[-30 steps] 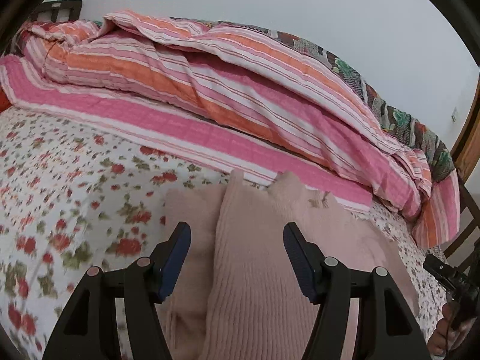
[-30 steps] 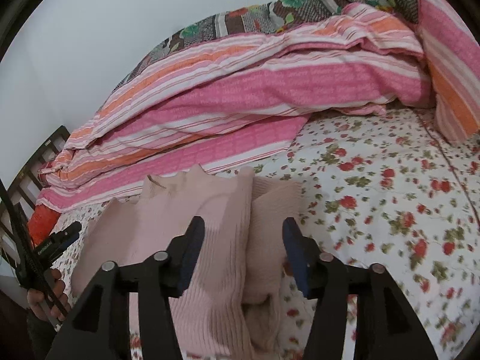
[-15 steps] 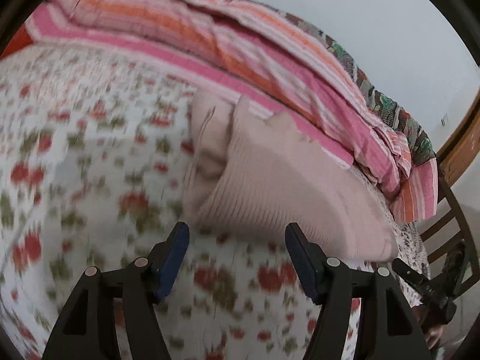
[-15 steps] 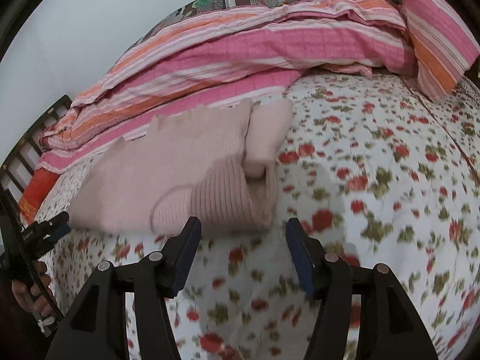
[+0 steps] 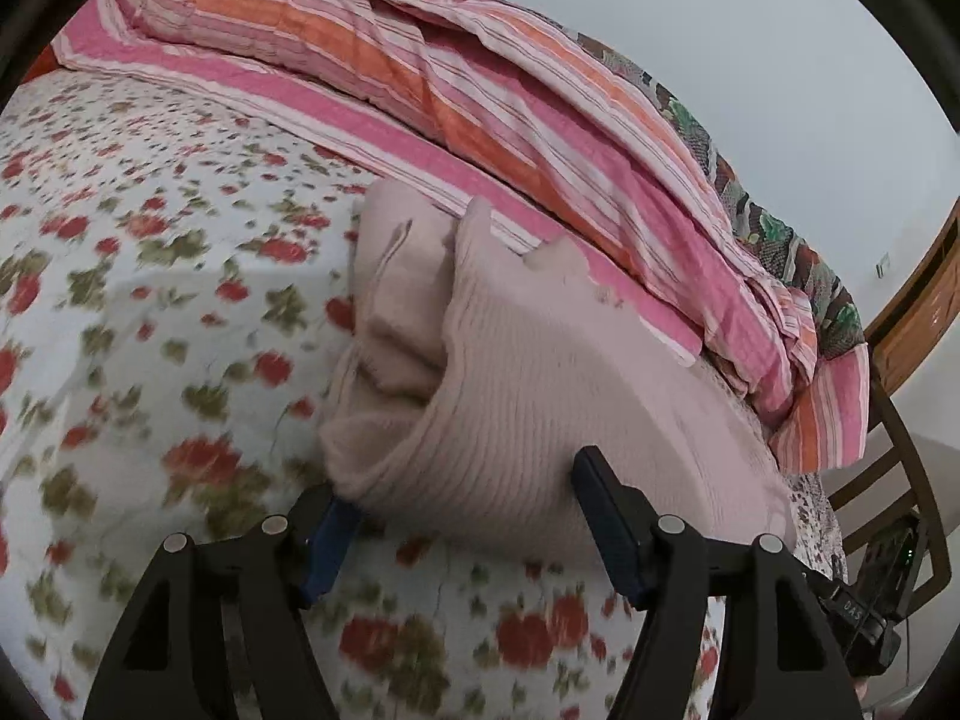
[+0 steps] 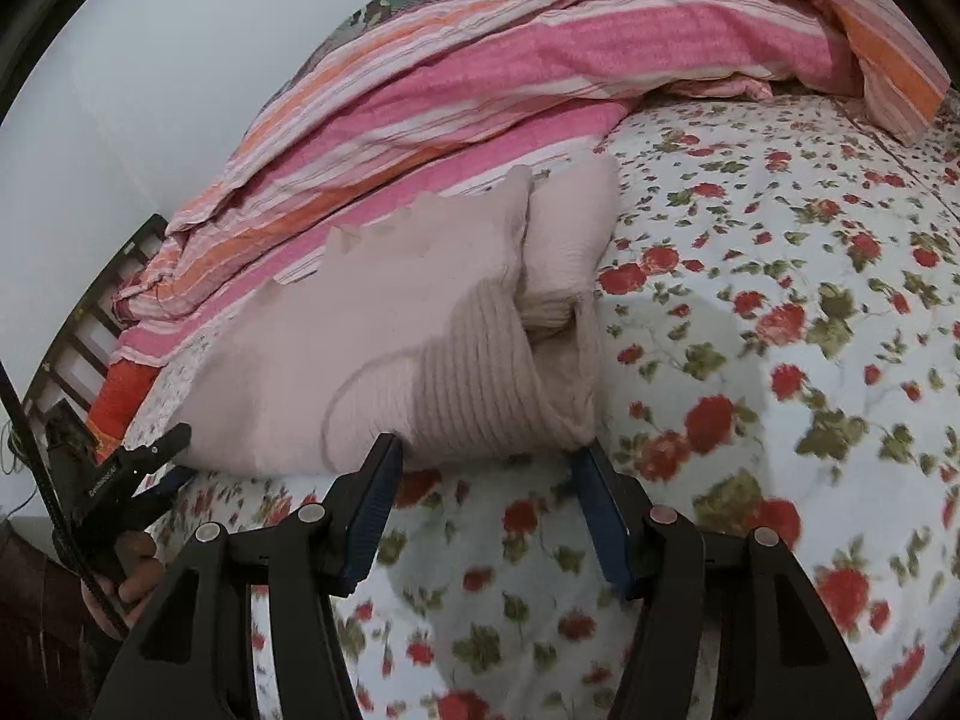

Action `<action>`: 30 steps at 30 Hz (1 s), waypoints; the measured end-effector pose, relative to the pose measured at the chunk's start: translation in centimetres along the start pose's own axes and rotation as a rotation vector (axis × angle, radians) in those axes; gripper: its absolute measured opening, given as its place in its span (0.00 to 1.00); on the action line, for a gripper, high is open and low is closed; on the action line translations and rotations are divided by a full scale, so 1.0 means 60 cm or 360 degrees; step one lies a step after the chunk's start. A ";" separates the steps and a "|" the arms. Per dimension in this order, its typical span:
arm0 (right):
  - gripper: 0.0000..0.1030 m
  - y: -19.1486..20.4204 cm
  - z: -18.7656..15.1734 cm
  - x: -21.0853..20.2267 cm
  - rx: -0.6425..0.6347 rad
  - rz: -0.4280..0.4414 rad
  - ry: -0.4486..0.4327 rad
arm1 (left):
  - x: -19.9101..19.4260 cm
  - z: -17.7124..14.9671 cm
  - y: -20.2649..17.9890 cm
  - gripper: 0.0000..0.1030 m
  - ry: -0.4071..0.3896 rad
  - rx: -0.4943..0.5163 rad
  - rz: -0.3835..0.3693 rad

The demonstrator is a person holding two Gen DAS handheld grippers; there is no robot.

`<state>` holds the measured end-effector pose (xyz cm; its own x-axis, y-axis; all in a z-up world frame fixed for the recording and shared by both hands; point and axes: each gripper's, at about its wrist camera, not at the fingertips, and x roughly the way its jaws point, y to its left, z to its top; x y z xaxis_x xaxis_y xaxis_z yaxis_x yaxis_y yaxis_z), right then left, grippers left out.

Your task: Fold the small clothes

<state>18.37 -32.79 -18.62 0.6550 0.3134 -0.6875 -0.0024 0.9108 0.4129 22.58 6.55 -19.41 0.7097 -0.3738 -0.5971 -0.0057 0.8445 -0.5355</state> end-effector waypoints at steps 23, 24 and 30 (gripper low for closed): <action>0.10 -0.019 0.011 -0.025 0.0100 0.0100 -0.0094 | -0.029 0.002 -0.023 0.10 -0.0048 0.0037 -0.0032; 0.10 -0.018 0.006 -0.036 0.0100 0.0108 -0.0099 | -0.039 -0.004 -0.022 0.10 -0.0044 0.0045 -0.0040; 0.10 -0.021 -0.052 -0.092 0.0092 0.0121 -0.0064 | -0.102 -0.063 -0.019 0.10 -0.0039 0.0105 -0.0066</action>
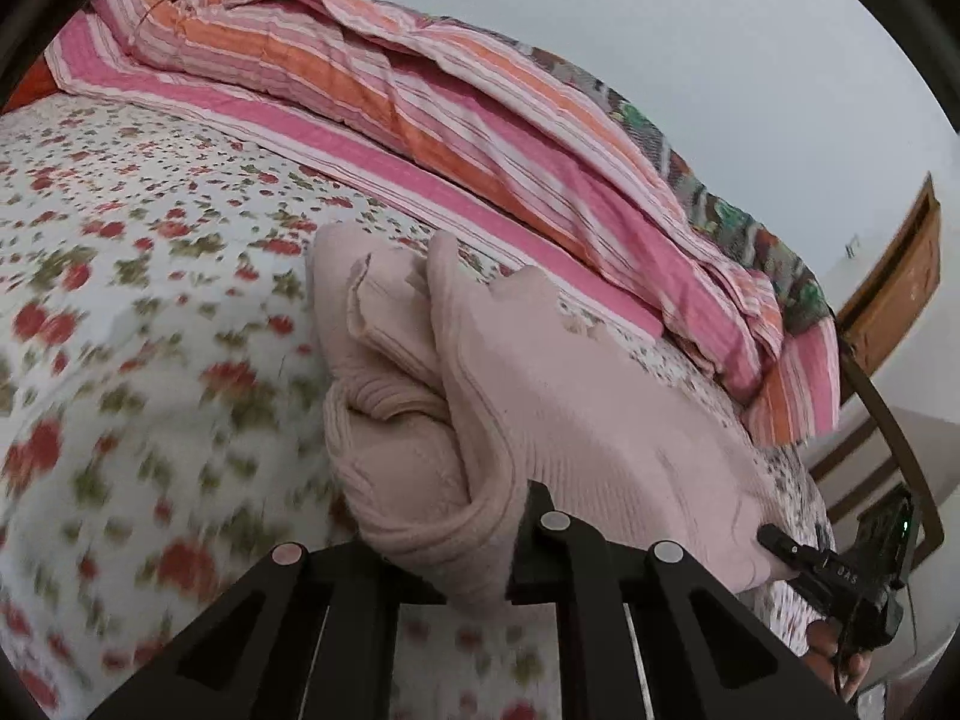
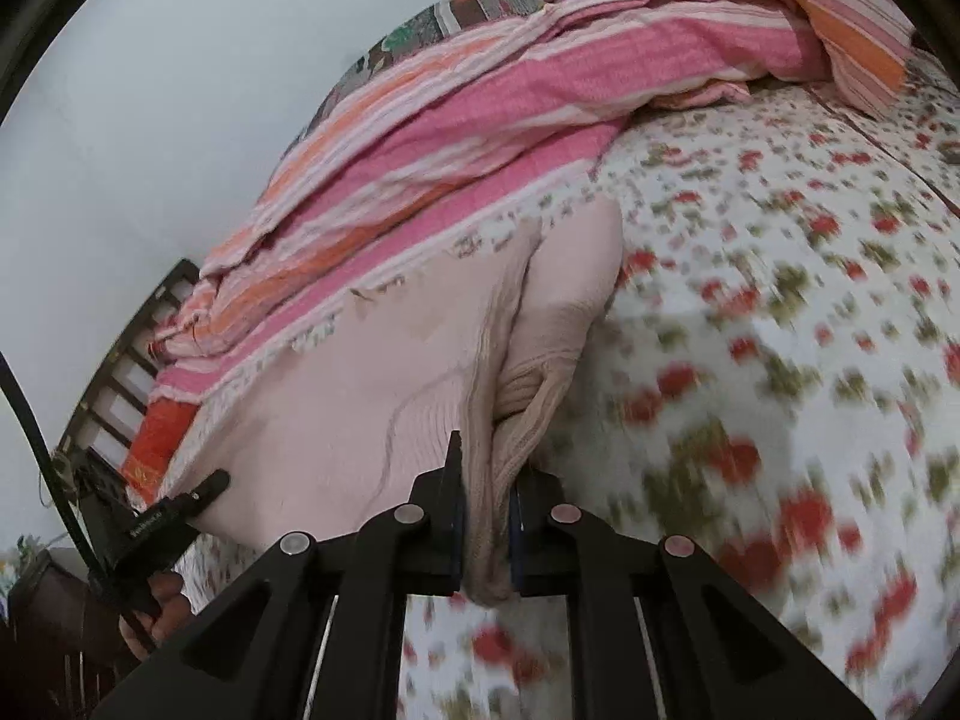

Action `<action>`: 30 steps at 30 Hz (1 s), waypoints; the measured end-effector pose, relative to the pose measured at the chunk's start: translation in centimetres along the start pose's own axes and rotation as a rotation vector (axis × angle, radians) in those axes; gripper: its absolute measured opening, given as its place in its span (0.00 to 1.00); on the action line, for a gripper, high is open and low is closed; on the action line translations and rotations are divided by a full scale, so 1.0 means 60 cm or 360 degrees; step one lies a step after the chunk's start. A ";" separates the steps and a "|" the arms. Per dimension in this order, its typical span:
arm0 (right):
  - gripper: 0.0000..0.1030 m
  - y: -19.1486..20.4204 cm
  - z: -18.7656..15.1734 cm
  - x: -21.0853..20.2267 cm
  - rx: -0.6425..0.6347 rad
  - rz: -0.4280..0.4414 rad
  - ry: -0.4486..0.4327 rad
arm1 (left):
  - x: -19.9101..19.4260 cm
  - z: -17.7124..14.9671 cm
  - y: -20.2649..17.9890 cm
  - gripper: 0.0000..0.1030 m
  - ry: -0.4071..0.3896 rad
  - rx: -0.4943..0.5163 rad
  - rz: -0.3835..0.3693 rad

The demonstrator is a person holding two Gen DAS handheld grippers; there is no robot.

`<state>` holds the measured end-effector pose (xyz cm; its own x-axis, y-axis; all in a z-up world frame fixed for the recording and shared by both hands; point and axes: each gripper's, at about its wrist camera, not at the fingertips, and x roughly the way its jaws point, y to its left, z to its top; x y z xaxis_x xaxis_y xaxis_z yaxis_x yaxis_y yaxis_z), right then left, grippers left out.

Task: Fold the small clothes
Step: 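Grasp the folded sweater edge with the left gripper and tuck it under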

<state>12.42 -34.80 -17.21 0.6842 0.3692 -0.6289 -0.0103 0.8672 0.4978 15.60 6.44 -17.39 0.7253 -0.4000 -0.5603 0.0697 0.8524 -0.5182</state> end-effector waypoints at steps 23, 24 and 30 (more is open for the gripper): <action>0.41 0.205 0.025 0.073 -0.0586 -0.0349 -0.0008 | 0.055 0.076 0.037 0.54 0.0073 0.0017 0.0285; 0.41 0.214 0.027 0.105 -0.0585 -0.0358 0.0048 | 0.052 0.076 0.046 0.55 0.0062 0.0005 0.0255; 0.41 0.226 0.039 0.208 -0.0546 -0.0478 0.0221 | 0.039 0.074 0.057 0.55 0.0050 0.0044 0.0166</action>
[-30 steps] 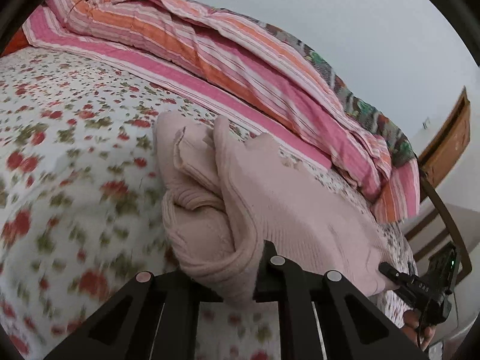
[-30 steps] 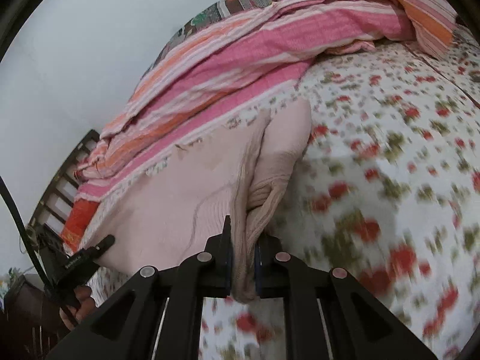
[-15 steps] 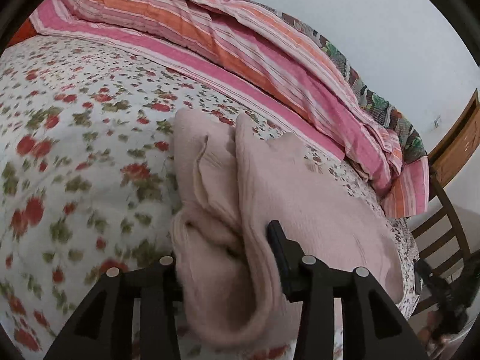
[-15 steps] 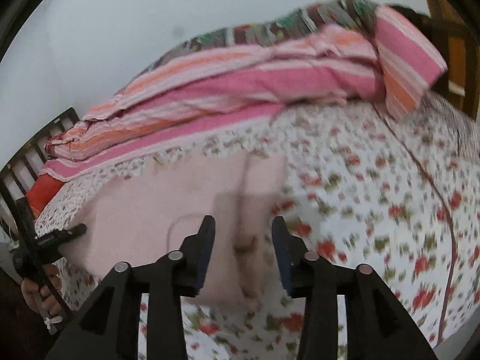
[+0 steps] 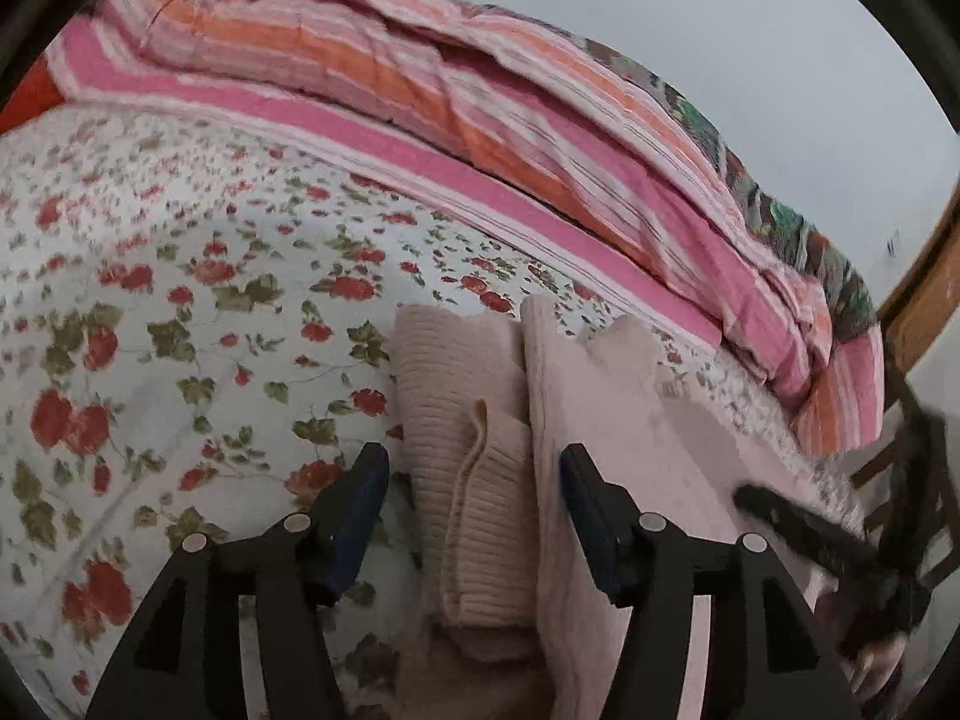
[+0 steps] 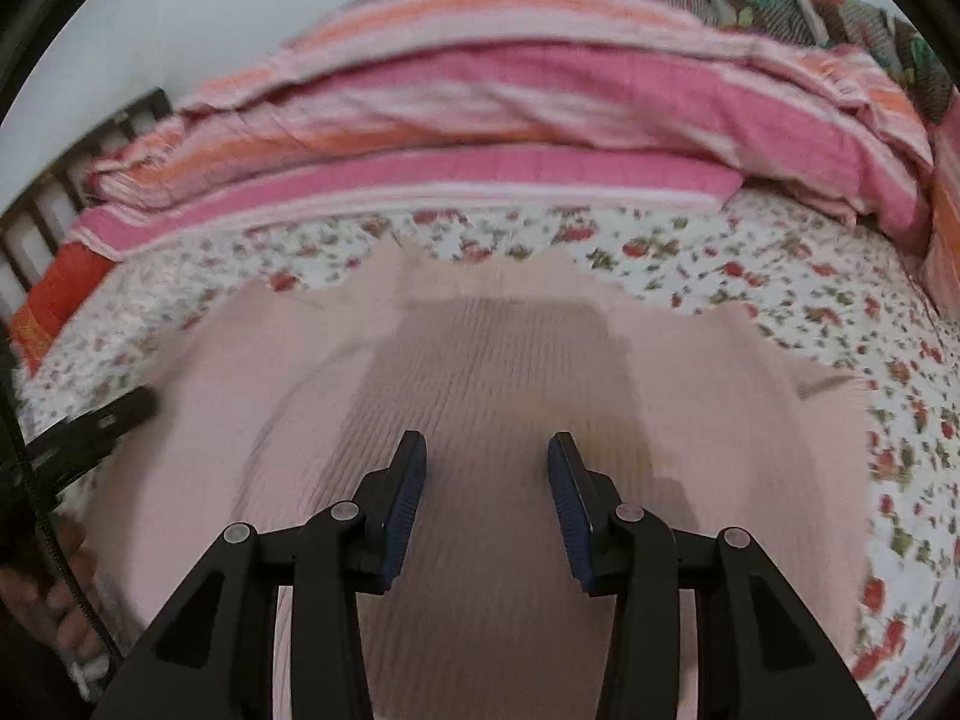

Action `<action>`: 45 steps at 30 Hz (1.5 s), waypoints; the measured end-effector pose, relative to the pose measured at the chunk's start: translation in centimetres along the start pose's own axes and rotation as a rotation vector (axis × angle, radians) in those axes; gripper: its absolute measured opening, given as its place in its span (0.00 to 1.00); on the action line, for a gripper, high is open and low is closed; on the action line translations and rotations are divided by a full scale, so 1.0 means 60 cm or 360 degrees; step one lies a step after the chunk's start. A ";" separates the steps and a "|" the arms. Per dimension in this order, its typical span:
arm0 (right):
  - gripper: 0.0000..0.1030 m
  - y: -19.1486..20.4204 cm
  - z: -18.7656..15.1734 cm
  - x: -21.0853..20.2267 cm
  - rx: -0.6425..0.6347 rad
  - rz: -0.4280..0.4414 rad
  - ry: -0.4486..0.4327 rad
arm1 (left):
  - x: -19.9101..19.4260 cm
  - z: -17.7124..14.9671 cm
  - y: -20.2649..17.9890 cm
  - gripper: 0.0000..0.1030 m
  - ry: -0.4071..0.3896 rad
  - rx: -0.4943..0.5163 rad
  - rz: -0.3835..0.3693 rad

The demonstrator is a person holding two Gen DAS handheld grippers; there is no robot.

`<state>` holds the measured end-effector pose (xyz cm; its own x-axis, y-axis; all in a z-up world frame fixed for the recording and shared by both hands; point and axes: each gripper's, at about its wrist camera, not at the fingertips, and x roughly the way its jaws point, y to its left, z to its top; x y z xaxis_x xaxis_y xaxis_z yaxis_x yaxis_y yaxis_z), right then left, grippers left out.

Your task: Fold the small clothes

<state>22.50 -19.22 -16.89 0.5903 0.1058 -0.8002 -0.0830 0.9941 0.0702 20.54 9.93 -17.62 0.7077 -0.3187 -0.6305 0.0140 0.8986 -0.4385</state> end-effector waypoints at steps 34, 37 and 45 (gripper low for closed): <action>0.33 0.041 -0.097 -0.085 -0.0143 0.0057 0.0037 | 0.014 -0.024 0.016 0.58 0.0171 -0.0027 -0.0263; 0.33 0.055 -0.132 -0.095 -0.0240 0.0078 0.0059 | 0.013 -0.031 0.008 0.58 0.0159 0.0001 -0.0222; 0.33 0.009 -0.170 -0.141 -0.0211 0.0277 0.0000 | 0.006 -0.044 0.001 0.53 0.0132 -0.0051 -0.0177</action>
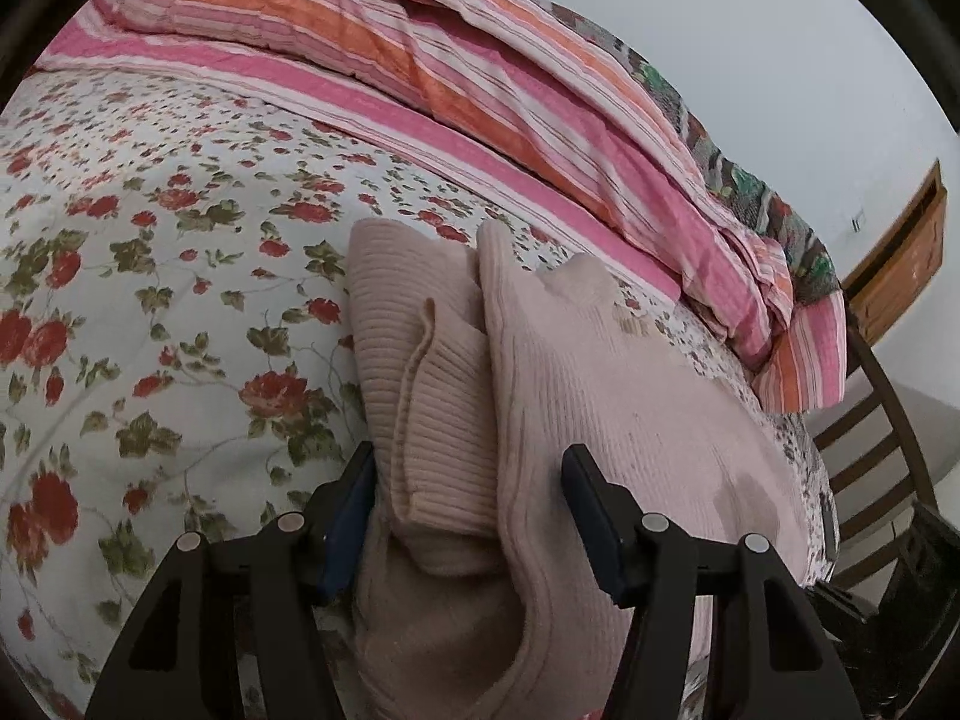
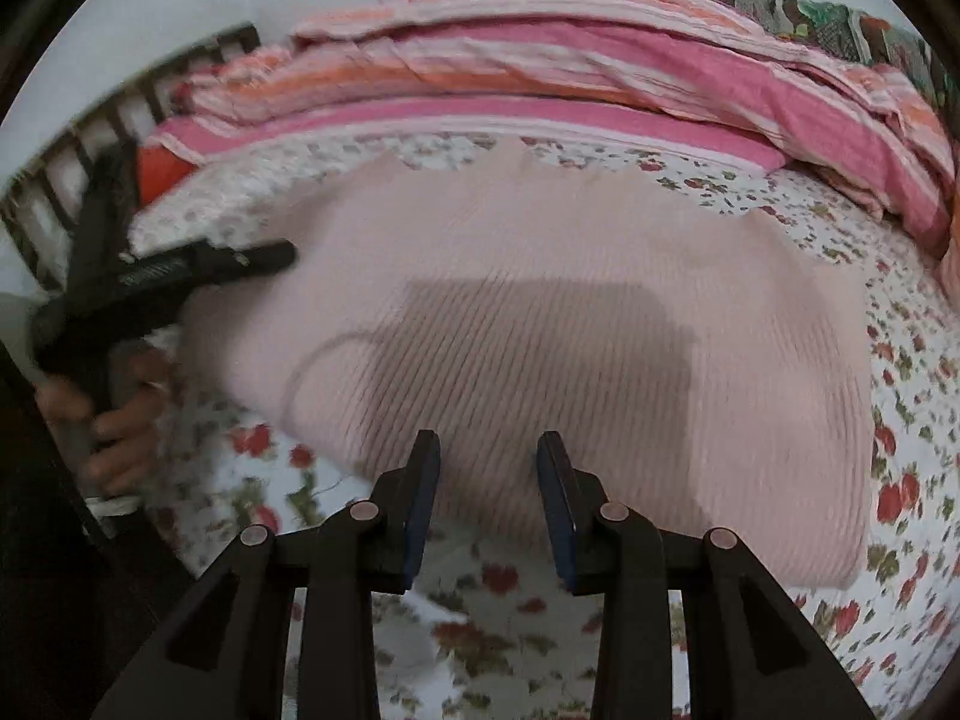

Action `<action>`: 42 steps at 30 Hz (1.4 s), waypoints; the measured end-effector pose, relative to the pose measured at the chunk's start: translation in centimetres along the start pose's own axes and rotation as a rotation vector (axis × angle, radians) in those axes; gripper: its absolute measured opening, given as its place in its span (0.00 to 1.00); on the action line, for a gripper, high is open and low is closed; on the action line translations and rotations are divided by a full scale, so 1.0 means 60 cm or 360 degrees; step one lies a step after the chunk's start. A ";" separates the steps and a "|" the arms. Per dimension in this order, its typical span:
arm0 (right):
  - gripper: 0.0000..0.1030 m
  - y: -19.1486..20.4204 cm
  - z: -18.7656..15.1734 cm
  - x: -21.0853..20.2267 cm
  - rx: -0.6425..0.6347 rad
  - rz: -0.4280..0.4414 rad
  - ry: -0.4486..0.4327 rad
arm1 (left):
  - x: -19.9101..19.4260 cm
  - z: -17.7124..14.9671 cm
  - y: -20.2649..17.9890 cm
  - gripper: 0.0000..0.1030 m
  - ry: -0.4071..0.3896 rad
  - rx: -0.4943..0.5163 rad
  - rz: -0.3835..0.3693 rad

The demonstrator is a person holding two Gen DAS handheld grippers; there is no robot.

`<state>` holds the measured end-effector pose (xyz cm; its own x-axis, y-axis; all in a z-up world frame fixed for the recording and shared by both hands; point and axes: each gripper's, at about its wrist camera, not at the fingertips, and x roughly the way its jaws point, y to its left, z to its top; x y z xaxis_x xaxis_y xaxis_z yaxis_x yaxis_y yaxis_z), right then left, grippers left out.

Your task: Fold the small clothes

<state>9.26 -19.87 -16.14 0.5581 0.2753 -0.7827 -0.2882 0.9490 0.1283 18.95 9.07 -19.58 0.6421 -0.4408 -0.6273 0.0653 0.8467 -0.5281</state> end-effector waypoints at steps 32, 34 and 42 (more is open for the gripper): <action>0.34 -0.375 -0.079 -0.184 0.0685 -0.0114 -0.0327 | 0.140 -0.090 -0.503 0.04 0.0135 0.0550 -0.0025; 0.33 -0.374 -0.082 -0.183 0.0673 -0.0112 -0.0313 | 0.154 -0.112 -0.507 0.04 0.0210 0.0575 -0.0109; 0.53 -0.323 -0.038 -0.175 0.0594 0.0079 -0.0371 | 0.052 -0.062 -0.470 0.26 0.0006 0.0545 -0.0218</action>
<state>7.20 -41.52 -11.81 0.7235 0.3085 -0.6175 -0.0418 0.9125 0.4069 16.29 -17.26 -8.78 0.6070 -0.5576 -0.5662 0.4028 0.8301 -0.3856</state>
